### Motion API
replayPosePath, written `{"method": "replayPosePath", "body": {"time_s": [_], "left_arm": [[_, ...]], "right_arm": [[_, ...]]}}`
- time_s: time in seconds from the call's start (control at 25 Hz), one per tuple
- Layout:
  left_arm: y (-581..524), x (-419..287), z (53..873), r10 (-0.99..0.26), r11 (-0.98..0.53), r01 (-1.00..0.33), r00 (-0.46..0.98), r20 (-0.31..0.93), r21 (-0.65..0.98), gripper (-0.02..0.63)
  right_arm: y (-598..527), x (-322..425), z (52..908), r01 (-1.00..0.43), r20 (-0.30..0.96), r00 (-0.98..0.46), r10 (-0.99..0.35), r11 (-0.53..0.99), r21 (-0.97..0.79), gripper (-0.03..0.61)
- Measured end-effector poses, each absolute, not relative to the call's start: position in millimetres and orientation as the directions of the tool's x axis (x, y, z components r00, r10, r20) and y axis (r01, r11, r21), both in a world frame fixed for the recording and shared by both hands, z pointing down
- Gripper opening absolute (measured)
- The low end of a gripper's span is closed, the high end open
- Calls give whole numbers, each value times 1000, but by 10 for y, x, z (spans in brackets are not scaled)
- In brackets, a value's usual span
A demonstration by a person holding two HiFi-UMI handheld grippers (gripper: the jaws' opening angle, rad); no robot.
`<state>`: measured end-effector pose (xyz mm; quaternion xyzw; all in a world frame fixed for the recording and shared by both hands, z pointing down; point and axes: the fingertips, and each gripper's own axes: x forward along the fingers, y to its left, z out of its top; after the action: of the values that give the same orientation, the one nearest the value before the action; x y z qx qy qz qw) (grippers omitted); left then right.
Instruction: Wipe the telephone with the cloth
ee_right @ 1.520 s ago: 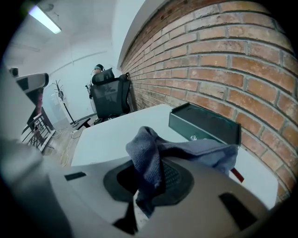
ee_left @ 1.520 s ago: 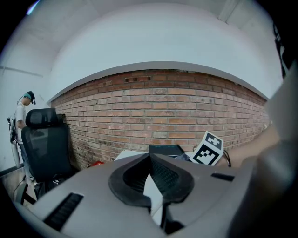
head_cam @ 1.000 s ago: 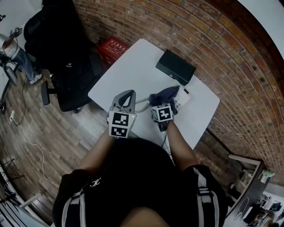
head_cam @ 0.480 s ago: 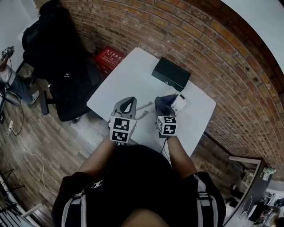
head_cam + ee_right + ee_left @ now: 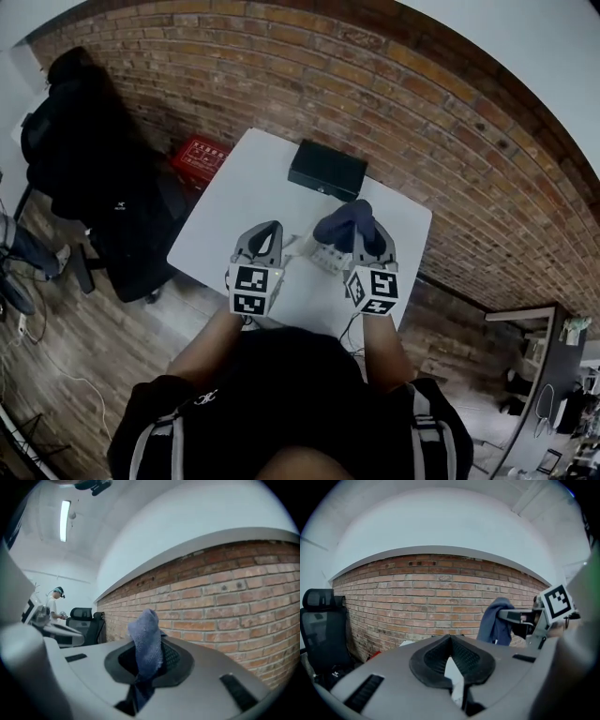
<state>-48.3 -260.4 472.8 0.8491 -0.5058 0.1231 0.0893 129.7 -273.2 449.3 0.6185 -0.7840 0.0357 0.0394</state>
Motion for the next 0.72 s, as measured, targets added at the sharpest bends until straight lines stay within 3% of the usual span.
{"method": "replayPosePath", "body": {"time_s": [0.2,0.72], "left_arm": [[-2614,-281,4674,-814,-519,-854,503,290,24,-3],[-2607,-40,4640,-778,-581,-814,561,284,16,-3]], "right_arm": [[-2517,1551,4115,-987,2,-158,-987,158,-4,18],[-2364,1788,4255,-997,34,-67,-997,65,-37,18]]}}
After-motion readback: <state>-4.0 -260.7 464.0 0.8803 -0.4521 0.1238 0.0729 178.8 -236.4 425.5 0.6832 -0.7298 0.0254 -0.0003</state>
